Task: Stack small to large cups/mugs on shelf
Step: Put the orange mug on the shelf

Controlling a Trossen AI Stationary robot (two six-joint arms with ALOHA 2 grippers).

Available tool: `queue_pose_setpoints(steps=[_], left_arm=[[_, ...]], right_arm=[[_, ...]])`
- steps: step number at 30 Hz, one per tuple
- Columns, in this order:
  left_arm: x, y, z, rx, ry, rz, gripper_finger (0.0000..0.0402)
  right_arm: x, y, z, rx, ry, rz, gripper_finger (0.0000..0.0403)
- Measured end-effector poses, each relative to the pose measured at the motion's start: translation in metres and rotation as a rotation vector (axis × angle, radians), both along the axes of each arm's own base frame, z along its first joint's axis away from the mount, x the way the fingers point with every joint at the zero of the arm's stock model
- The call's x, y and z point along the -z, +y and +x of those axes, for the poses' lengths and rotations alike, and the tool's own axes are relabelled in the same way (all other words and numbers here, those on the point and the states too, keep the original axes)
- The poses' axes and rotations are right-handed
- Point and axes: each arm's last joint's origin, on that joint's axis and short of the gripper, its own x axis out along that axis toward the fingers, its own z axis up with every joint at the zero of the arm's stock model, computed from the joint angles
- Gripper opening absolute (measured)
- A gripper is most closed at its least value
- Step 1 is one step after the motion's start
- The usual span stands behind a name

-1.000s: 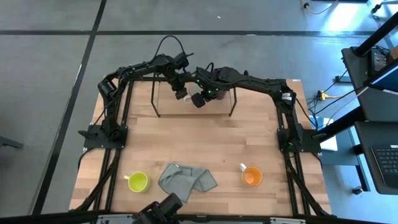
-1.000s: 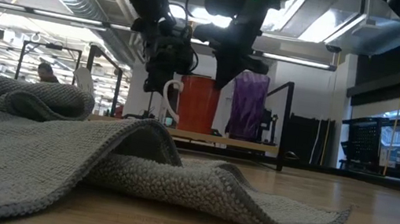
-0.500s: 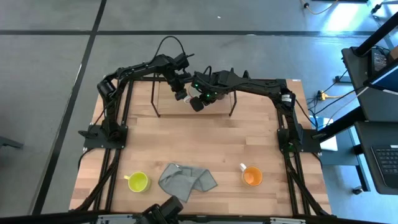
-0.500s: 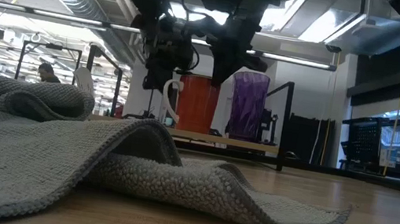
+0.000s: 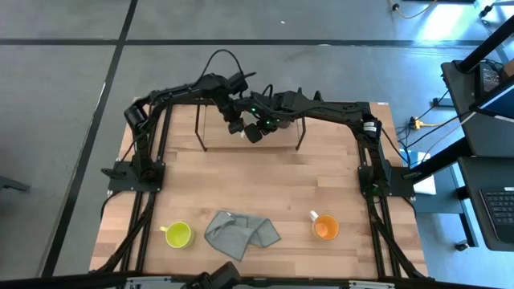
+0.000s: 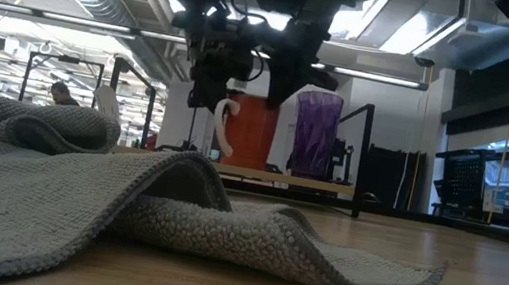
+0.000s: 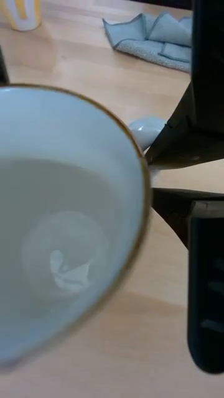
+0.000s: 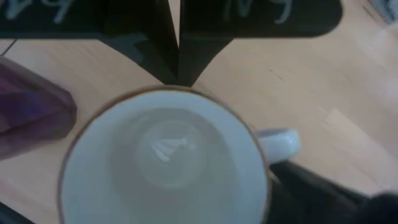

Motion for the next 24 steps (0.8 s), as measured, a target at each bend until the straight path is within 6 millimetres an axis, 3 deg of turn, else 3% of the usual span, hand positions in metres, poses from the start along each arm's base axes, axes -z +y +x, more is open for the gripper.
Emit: queue_pose_setpoints(steps=[14, 24], left_arm=[[-0.002, 0.006, -0.005, -0.014, 0.004, 0.026, 0.0053], [-0.028, 0.019, -0.026, -0.042, -0.091, 0.109, 0.0053]], right_arm=[[0.0, 0.0, 0.0, -0.029, 0.004, -0.016, 0.0008], [-0.017, 0.008, 0.005, -0.114, -0.043, -0.05, 0.0008]])
